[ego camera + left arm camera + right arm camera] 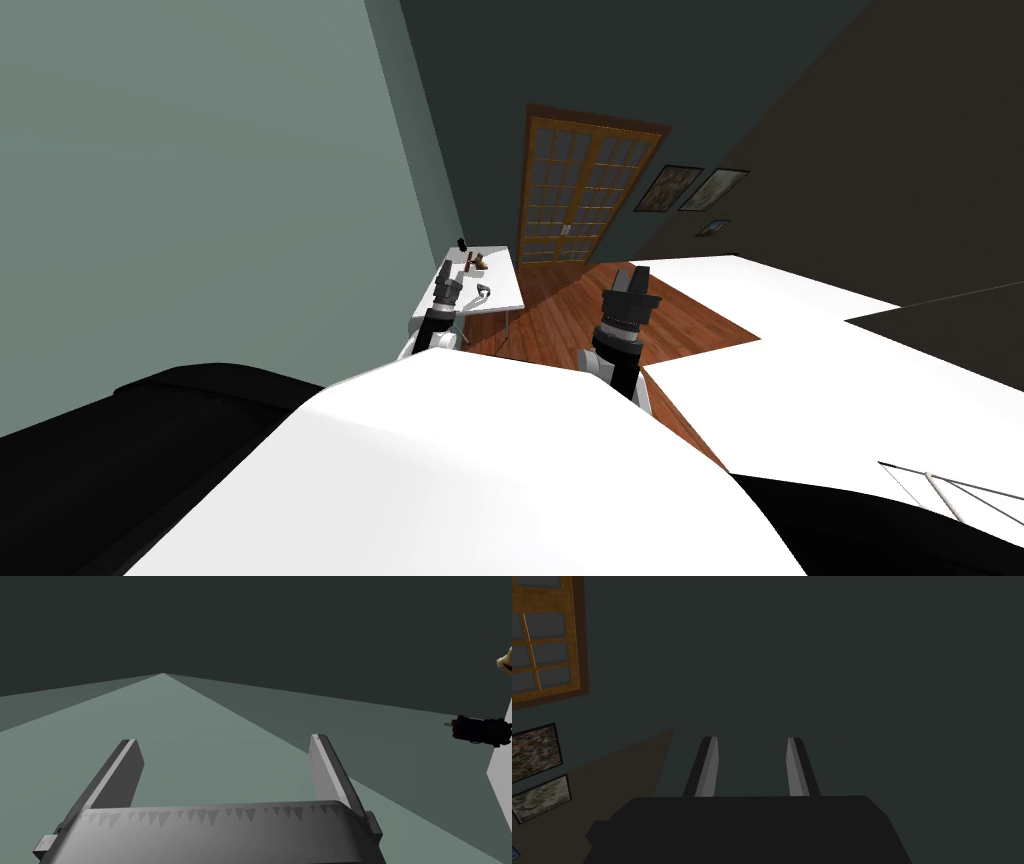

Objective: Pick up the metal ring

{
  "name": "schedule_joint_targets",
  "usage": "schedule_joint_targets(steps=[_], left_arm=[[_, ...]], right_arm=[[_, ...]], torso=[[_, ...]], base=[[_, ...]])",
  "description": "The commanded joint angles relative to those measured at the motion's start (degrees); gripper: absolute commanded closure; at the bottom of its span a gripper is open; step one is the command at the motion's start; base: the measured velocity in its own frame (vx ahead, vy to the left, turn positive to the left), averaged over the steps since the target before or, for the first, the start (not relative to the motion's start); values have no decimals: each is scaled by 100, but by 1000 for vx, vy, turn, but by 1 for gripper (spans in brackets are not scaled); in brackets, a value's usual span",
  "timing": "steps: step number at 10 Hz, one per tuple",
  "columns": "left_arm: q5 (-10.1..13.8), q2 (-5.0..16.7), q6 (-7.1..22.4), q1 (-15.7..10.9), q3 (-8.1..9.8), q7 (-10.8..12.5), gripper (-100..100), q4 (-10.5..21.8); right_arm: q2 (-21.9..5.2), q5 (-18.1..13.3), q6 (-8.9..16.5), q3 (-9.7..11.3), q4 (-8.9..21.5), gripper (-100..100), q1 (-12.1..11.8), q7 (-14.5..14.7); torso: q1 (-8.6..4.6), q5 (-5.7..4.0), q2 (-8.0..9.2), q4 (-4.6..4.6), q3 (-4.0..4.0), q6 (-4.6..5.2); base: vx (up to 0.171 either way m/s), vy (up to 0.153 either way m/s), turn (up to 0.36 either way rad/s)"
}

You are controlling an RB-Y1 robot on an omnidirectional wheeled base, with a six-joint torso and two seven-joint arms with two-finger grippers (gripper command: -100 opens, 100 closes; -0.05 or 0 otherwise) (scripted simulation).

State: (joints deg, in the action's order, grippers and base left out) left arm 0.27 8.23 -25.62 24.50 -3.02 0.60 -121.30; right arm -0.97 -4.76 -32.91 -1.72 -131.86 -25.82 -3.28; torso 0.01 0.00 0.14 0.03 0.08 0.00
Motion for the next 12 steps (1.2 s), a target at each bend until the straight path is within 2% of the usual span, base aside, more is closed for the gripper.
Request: schedule_joint_targets(steps=[1, 3, 4, 7, 12], left_arm=[[57, 2, 213, -74, -36, -74, -100, 126], [121, -32, 452, -145, -61, -153, -100, 310], [121, -32, 452, -145, -61, -153, -100, 310], [132, -107, 838, -192, -51, -239, -100, 607], [-98, -193, 1467, -93, 92, -232, -100, 1067]], right_arm=[[0, 0, 0, 0, 0, 0, 0, 0], [0, 0, 0, 0, 0, 0, 0, 0], [0, 0, 0, 0, 0, 0, 0, 0], [0, 0, 0, 0, 0, 0, 0, 0], [1, 0, 0, 1, 0, 0, -1, 0]], torso=[[0, 0, 0, 0, 0, 0], [-4, -1, -1, 0, 0, 0], [-8, -2, -4, 0, -2, 1], [-15, -3, -16, -3, -9, 0], [-28, -6, -39, -8, -22, 1]], base=[[-43, -3, 24], [-31, -11, 20], [-15, -14, 8], [3, -36, 11], [46, -68, -13]])
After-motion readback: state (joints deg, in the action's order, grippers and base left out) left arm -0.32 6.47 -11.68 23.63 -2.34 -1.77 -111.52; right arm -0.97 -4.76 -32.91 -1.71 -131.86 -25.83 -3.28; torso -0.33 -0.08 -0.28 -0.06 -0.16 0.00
